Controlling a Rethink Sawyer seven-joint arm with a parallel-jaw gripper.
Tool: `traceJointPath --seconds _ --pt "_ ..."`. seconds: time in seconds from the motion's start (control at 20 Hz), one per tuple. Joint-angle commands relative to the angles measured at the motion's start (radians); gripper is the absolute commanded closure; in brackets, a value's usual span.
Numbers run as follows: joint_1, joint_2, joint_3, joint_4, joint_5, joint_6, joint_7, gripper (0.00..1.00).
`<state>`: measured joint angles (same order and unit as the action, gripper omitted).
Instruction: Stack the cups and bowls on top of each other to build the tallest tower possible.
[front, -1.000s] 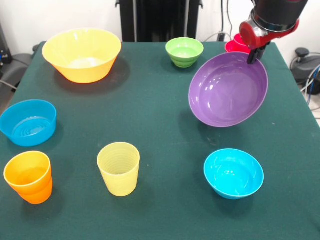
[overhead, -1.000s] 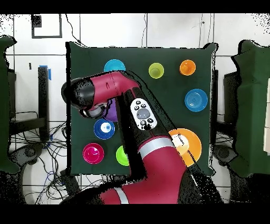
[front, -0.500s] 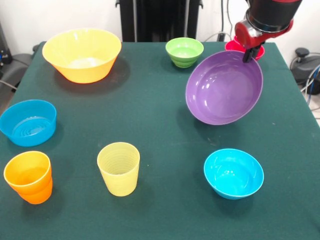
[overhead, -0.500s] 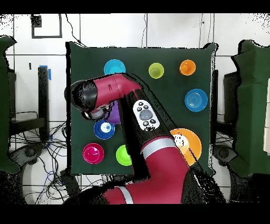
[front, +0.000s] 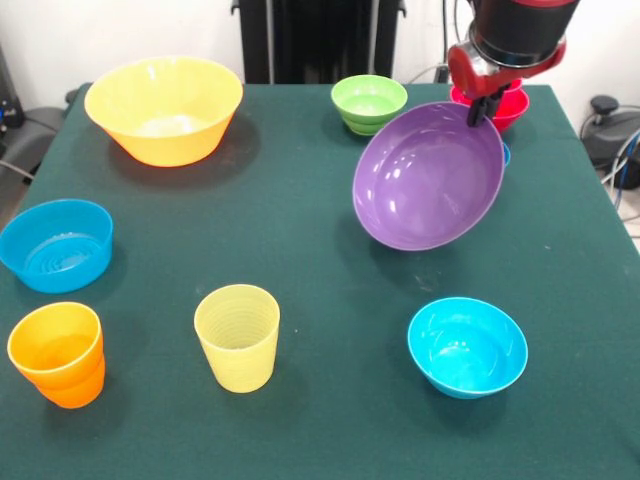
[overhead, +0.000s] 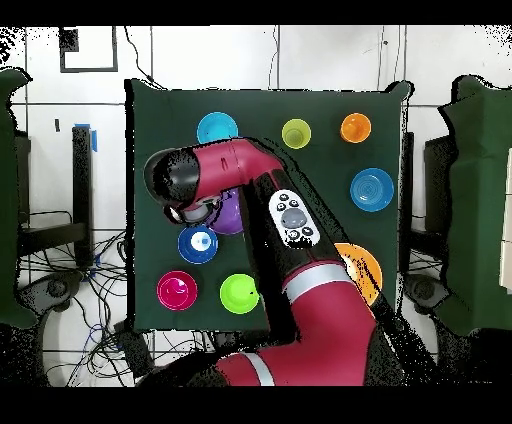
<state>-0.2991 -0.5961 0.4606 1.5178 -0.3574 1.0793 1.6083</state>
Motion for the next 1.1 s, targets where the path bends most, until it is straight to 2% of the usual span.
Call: traceJointPath --seconds 0.05,0.4,0.7,0.9,1.1 --pt "-0.013 -0.012 0.004 0.072 0.024 0.031 0.009 1.0" --pt "-0.002 -0.022 0.002 0.078 0.037 0.044 0.022 1.0" --pt "0.015 -0.051 0.005 0.07 0.017 0.044 0.001 1.0" --pt "0.038 -0.105 0.005 0.089 0.025 0.06 0.021 1.0" --pt "0.059 -0.175 -0.008 0.146 0.06 0.095 0.069 1.0"
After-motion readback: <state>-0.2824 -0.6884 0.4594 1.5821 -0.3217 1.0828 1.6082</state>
